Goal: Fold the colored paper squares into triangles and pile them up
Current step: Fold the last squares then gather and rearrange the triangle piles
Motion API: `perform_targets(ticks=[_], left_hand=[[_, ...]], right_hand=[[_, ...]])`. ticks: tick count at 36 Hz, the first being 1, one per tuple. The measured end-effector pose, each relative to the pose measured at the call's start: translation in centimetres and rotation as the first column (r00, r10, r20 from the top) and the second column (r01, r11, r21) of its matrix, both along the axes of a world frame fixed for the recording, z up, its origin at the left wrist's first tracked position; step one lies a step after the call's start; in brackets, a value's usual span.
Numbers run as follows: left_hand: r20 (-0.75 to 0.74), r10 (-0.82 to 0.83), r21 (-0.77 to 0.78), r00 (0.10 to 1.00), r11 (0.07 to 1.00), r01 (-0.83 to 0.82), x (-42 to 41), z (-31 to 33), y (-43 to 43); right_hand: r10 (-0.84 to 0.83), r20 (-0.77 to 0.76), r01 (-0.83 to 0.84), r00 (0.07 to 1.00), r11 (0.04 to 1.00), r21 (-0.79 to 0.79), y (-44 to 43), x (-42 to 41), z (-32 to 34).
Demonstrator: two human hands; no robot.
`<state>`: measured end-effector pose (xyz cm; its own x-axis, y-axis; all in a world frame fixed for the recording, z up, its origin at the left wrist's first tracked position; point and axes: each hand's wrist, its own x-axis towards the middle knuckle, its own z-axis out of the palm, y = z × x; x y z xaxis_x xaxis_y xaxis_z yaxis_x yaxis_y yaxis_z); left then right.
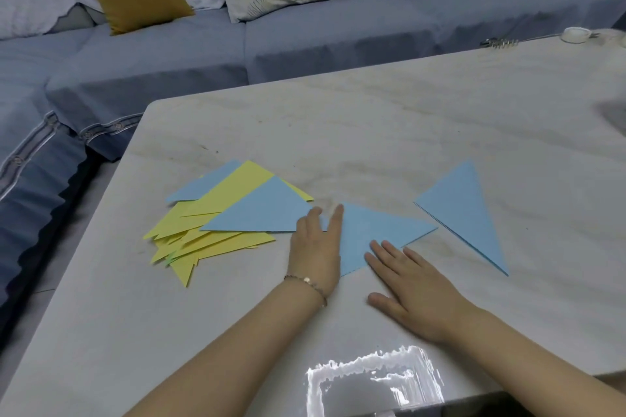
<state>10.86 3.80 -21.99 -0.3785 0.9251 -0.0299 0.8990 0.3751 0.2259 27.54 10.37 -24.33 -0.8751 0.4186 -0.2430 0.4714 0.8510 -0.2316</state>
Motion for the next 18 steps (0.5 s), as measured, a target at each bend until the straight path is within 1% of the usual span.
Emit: perform_targets(ticks=[1,2,3,4,6,7,8,11,12,13,15,17,18], left_hand=[[-0.036,-0.116,0.071,0.993,0.991,0.118,0.2,-0.7,-0.2],[-0.069,-0.227,0.098,0.972,0.968,0.233,0.7,-1.1,-0.4],[-0.043,-0.33,0.09,0.943,0.939,0.333,1.1,-1.4,-0.7],[0.0,-0.379,0.048,0.926,0.924,0.378,1.4,-2.0,-1.1],[0.027,-0.377,-0.077,0.926,0.923,0.378,2.0,-2.9,-1.8],[0.007,-0.362,-0.076,0.932,0.929,0.361,2.0,-3.2,-2.0],[-0.021,-0.36,-0.077,0.933,0.931,0.357,2.1,-2.8,-2.1],[0.033,-0.373,-0.156,0.927,0.915,0.373,1.7,-3.2,-2.6],[-0.016,-0.378,-0.161,0.926,0.915,0.371,1.3,-3.3,-2.6],[0.005,-0.345,-0.174,0.938,0.924,0.341,1.2,-3.1,-2.7],[-0.003,-0.302,-0.2,0.953,0.934,0.296,1.3,-2.6,-3.0],[-0.051,-0.362,-0.207,0.931,0.916,0.345,1.0,-3.0,-3.4],[-0.046,-0.369,-0.25,0.928,0.904,0.347,1.0,-2.5,-3.8]], right_hand=[[0.003,0.006,-0.003,1.0,1.0,-0.005,0.0,0.0,0.0],[0.004,0.012,-0.003,1.0,1.0,-0.01,0.1,0.1,-0.1],[0.007,0.0,-0.007,1.0,1.0,0.004,0.2,0.1,-0.4],[0.02,0.002,-0.02,1.0,1.0,0.024,0.4,0.2,-0.4],[-0.022,0.013,0.021,1.0,0.998,0.058,0.7,0.3,-0.3],[-0.037,0.027,0.035,0.999,0.998,0.059,1.0,0.4,-0.3],[-0.057,0.003,0.056,0.998,0.995,0.085,1.4,0.7,-0.6],[-0.189,0.026,0.186,0.982,0.979,0.084,3.2,2.2,-0.4],[-0.225,0.046,0.219,0.973,0.97,0.11,3.9,2.8,-0.3],[-0.257,0.067,0.247,0.964,0.96,0.133,4.6,3.4,-0.4],[-0.28,0.084,0.264,0.956,0.95,0.169,5.4,4.3,-0.2],[-0.279,0.105,0.258,0.955,0.95,0.176,5.8,4.6,0.0],[-0.279,0.118,0.257,0.953,0.951,0.172,5.8,4.6,0.2]])
